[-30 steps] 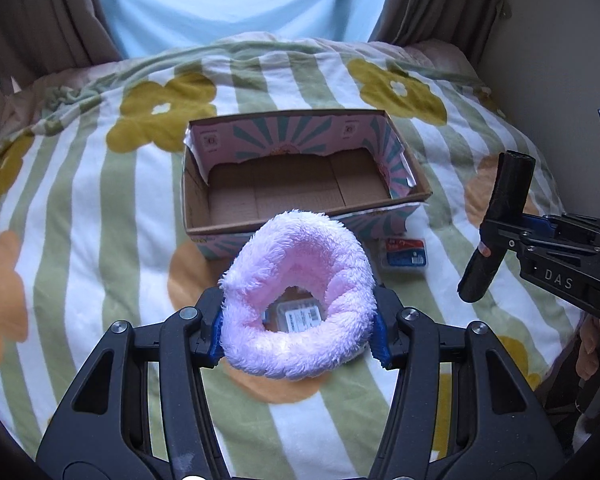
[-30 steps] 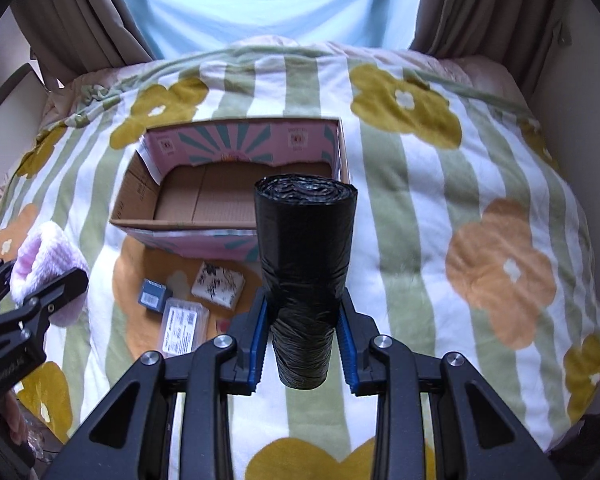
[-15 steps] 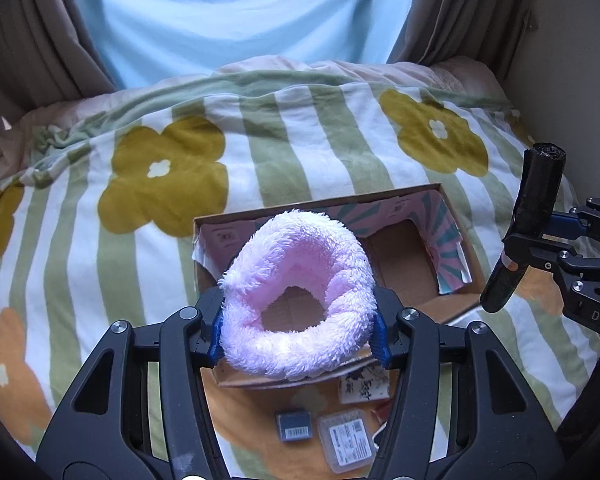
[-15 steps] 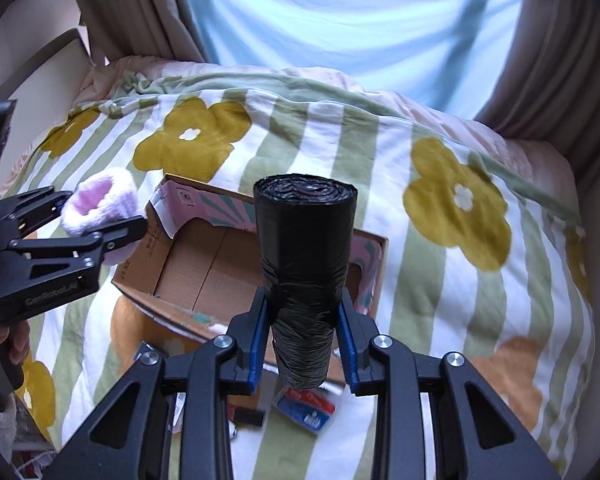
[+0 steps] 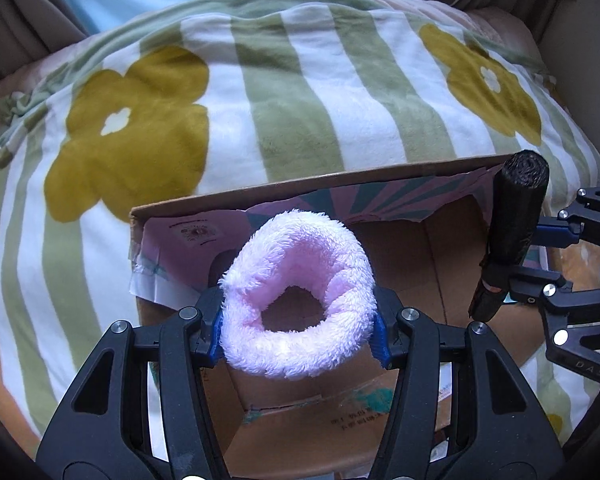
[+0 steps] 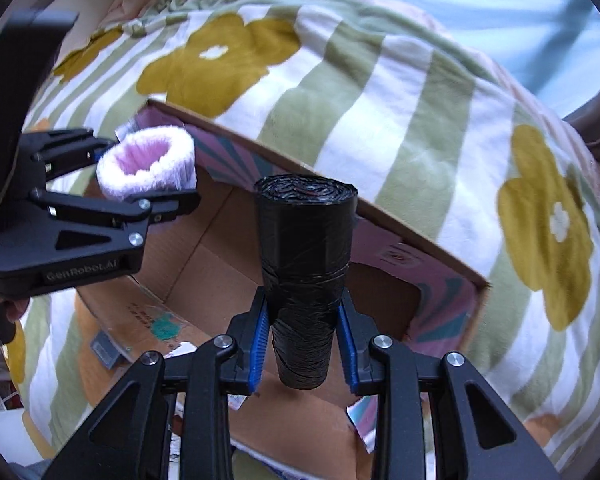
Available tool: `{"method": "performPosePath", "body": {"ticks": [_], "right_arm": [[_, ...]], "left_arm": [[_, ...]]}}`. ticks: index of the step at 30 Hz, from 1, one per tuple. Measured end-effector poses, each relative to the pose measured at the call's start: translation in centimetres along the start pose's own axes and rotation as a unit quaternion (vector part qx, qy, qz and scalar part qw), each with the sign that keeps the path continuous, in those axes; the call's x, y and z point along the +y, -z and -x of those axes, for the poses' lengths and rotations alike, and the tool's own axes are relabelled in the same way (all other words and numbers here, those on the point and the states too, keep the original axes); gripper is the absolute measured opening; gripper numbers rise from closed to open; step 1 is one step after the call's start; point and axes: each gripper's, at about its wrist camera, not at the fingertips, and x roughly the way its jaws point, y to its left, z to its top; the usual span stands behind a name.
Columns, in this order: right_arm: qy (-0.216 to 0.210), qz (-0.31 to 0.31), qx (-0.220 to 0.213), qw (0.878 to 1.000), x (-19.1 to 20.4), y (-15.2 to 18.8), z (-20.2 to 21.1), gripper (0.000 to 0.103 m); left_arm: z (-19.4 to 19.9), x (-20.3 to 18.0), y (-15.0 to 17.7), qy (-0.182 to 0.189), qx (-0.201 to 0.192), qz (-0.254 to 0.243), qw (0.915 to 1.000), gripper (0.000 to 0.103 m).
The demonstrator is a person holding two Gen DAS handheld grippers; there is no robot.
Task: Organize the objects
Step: 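Carry the pink sock and black roll into the cardboard box and release both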
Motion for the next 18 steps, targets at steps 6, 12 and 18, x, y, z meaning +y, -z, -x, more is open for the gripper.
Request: {"method": "performPosePath", "body": {"ticks": [6,12,18], "right_arm": [[-0.010,0.021,0.017,1.000,0.4,0.1,-2.9,0.029],[-0.031,0.023,0.021,0.999,0.1,-0.1,-3.2,0.029],[-0.069,-0.003,-0.003,0.998,-1.6,0.5,-2.1,0.103]], "left_arm": [[-2.0,0.2,-0.5,0.002,0.016,-0.004,0.9999,0.050],[-2.7,-0.5,-0.5,0.000,0.032,-0.028,0.9991,0.051],[-1.9,-0.5,-0.5,0.027,0.027,-0.024,0.9990,0.103]]}}
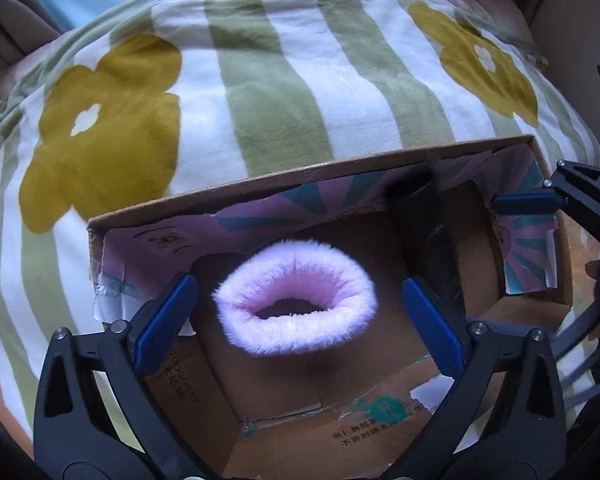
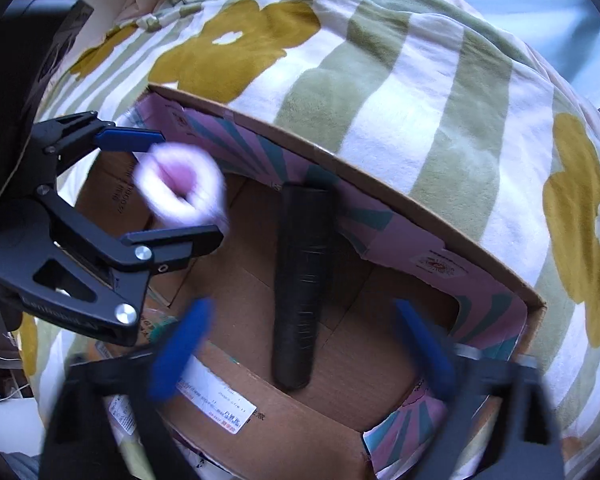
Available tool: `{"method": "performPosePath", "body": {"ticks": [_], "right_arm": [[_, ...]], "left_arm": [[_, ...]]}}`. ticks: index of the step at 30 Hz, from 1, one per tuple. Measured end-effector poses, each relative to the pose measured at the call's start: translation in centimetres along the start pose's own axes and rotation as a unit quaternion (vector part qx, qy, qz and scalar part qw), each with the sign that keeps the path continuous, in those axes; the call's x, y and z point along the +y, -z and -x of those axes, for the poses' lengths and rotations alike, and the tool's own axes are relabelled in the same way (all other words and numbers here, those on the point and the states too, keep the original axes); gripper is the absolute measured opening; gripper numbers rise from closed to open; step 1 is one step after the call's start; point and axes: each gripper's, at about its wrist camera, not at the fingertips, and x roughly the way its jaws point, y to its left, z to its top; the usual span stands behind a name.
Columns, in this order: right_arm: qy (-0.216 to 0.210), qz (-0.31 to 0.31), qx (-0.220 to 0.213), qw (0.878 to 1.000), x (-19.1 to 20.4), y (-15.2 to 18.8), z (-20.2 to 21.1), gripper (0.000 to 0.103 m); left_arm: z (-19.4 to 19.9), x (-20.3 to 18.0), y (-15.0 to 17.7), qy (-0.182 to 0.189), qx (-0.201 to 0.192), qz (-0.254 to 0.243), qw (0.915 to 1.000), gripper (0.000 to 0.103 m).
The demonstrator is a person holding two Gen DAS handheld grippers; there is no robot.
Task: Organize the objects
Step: 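Carry the pink sock and black roll into the cardboard box and release both, then lift both tools out of the box and back over the remaining items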
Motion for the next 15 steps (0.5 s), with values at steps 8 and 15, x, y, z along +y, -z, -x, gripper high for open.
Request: {"method": "performPosePath", "body": {"ticks": [8,15], "right_arm": [[0.009,0.011,-0.015,1.000,-0.7,1.3,1.0,0.103],[0.034,0.010,-0.023,0.999,0.2,0.8,2.1,0.103]], "left_arm": [[0.6,-0.2,-0.2,-0.006,-0.004,-0.011,0.9999,0.103],[2.4,-0.5,-0.2,-0.006,-0.026,-0.012,0.9996,0.103]]}}
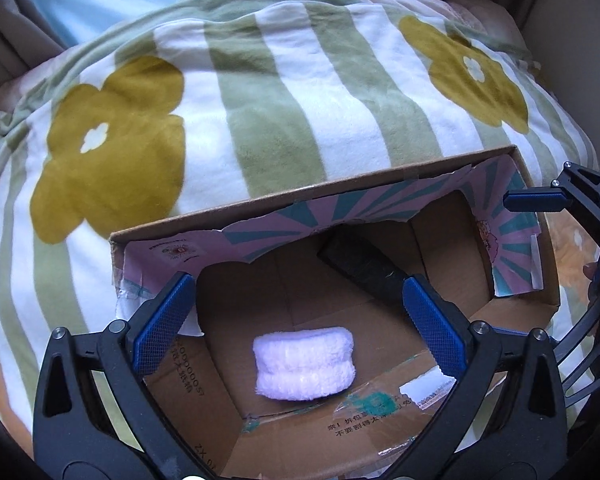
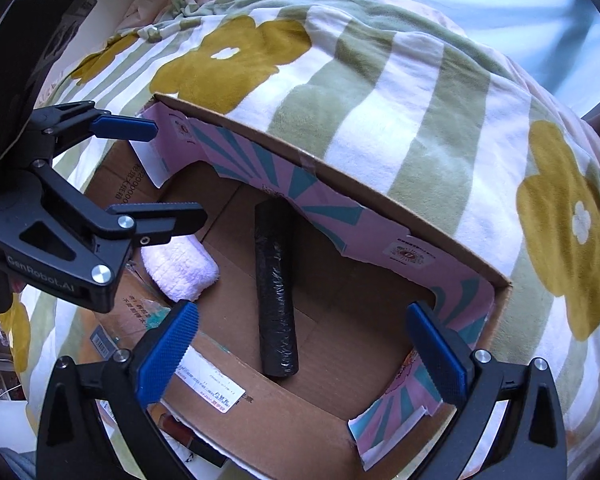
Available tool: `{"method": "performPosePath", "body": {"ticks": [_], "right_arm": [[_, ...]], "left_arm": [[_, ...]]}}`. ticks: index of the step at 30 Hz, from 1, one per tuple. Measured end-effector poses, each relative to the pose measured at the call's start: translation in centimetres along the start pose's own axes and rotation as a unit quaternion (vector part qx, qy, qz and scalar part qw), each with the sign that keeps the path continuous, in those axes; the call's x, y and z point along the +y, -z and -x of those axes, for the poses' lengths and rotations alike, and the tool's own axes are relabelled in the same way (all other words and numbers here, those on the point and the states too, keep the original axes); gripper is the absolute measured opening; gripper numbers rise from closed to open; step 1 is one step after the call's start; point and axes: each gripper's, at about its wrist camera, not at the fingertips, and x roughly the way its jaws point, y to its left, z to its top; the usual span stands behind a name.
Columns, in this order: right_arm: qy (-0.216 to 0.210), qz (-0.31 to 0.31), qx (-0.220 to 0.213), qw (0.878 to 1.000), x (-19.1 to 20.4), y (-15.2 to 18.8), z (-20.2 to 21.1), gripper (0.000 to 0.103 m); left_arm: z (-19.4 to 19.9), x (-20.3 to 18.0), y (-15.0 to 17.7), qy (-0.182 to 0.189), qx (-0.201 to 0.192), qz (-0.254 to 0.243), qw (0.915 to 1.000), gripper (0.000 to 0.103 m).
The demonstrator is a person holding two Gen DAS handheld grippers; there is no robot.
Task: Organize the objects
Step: 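Lift both tools out of the box and back over the remaining items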
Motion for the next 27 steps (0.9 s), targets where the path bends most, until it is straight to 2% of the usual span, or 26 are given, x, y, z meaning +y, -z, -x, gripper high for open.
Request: {"method": "performPosePath", "body": {"ticks": [6,9,17,27], "right_arm": [[0.032,-0.011,-0.004,0.999,1.0,0.4,2.8,0.103],[0.035,-0.024,-0.014,0.999,1.7,1.0,4.8,0.103],[0.084,-0.060,-0.068,0.992,4.4,3.7,10.6,0.103],[0.125,-0.138,-0.120,0.975,7.4,8.9,16.7,0.103]], "left_arm": [[4.0,-0.5,0.4,-0.023,-0.029,0.000,0.9993,0.103],[6.5,-0.6,1.3,-0.031,-0.048,0.008,0.9983,0.103],[13.3,-0.3,5.0,-0.038,-0.097,0.041,0.9937,0.103],[21.2,-0.7,10.8,-0.050,-0.155,0.068,0.9842,0.103]]}}
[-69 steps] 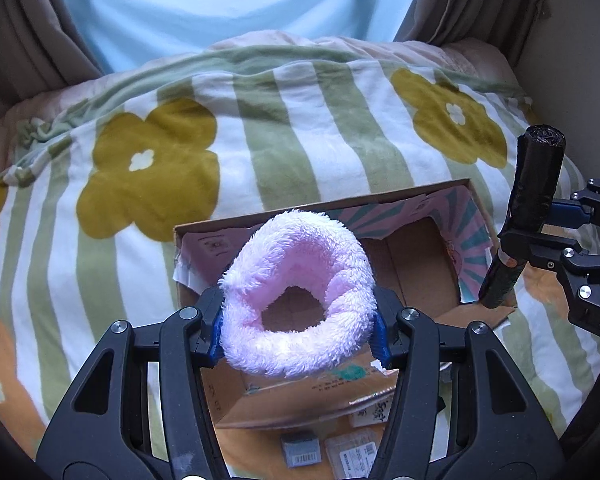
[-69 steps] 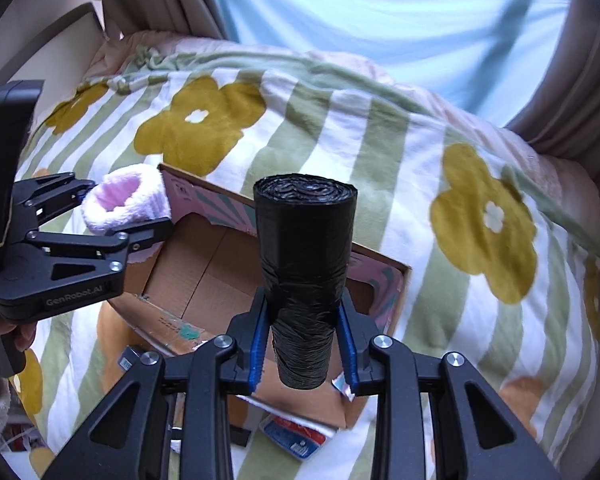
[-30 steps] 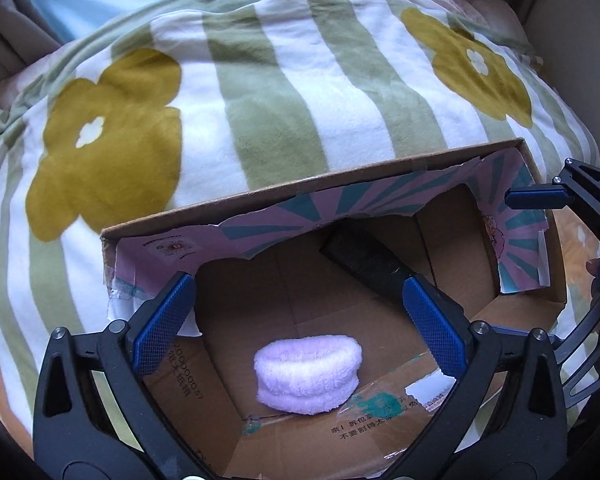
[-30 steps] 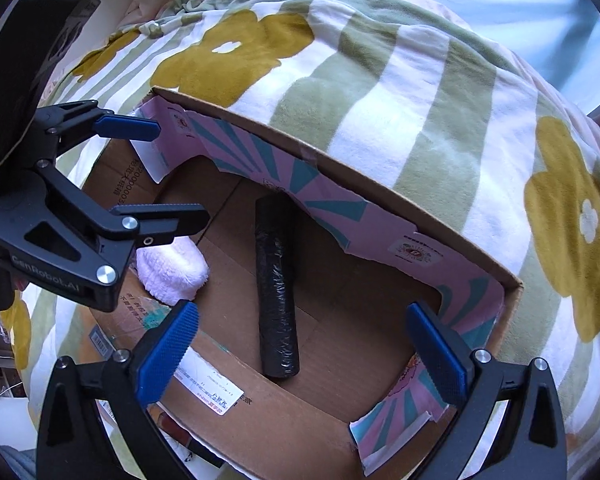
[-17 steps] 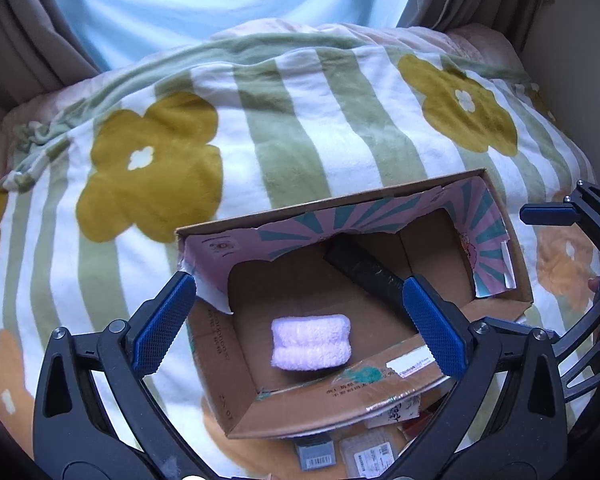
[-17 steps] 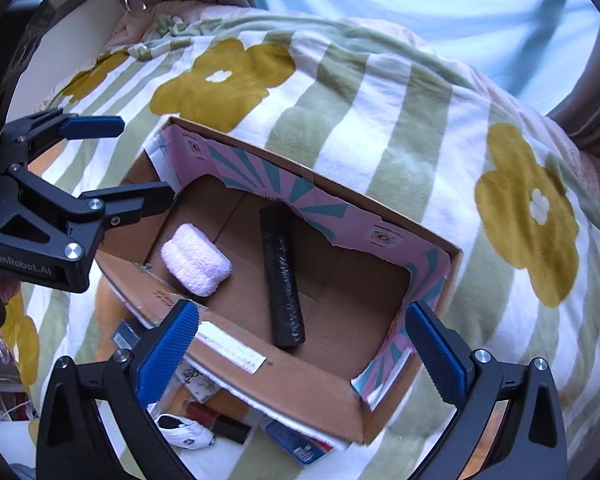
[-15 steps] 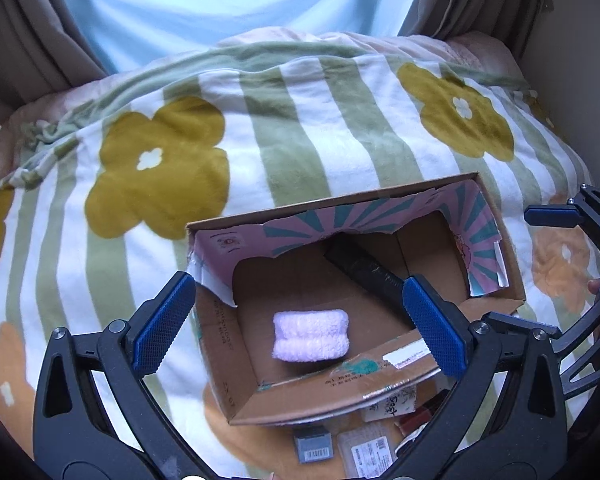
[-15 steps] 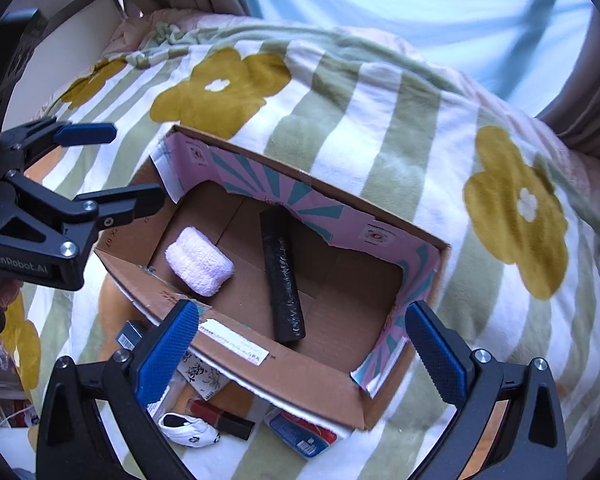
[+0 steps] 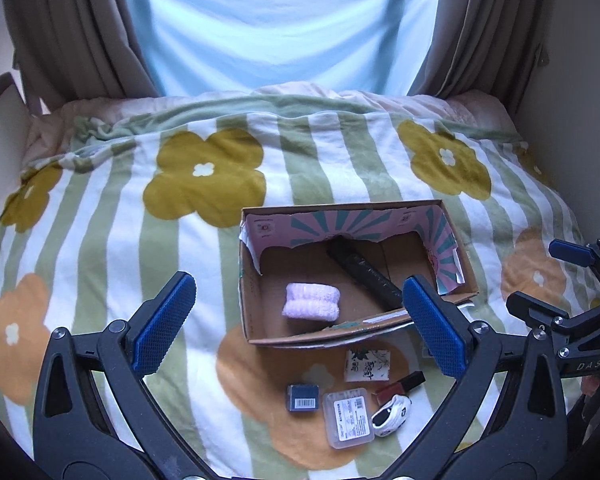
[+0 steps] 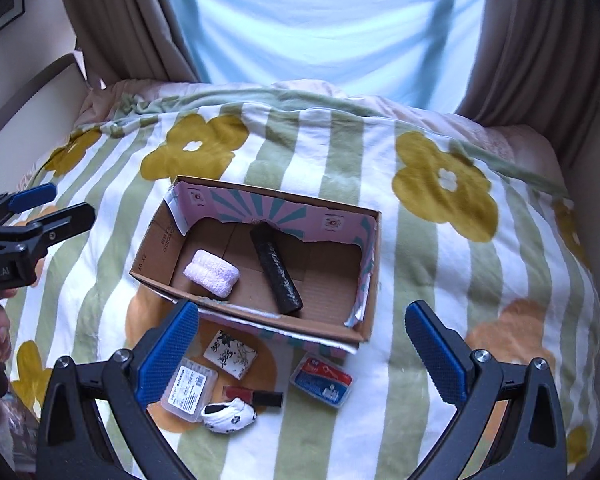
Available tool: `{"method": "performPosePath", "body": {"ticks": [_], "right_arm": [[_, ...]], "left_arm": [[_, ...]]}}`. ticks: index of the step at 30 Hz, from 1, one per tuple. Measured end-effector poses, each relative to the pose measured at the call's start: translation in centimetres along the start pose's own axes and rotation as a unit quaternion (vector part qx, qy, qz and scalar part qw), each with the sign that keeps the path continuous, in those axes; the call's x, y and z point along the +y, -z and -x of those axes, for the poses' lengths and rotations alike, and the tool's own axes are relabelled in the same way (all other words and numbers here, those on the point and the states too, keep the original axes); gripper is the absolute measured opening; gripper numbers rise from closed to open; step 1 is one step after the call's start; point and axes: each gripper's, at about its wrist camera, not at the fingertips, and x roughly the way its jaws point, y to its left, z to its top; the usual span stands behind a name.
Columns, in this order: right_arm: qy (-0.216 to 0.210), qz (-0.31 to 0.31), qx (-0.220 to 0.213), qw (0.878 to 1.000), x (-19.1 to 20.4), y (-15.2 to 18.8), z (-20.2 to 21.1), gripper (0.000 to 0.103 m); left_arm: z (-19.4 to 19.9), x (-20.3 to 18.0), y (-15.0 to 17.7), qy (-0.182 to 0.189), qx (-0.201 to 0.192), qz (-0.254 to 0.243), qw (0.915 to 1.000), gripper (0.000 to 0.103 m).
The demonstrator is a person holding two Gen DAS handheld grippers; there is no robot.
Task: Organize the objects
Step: 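Lift both tools out of the box and back over the remaining items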
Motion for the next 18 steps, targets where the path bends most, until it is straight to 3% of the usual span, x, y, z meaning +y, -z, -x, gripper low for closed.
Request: {"method": "performPosePath", "body": {"ticks": [5,12,18], "right_arm": [[0.016,-0.018,-0.001,1.000,1.1,3.0,2.7,0.103],[0.042,-0.056,0.001,0.998,1.5,6.9,4.6,0.103],[0.045,-0.065,-0.002,0.997,0.9,7.5,5.2,0.103]], "left_arm": [[3.2,-0.4,3.1,-0.014,0.001,0.009,0.9999,0.103],[4.4,-0.9,9.2,0.004,0.038,0.054,0.9978,0.103],[4.5,-1.4,10.7,0.005,0.042,0.049,0.9979,0.103]]}}
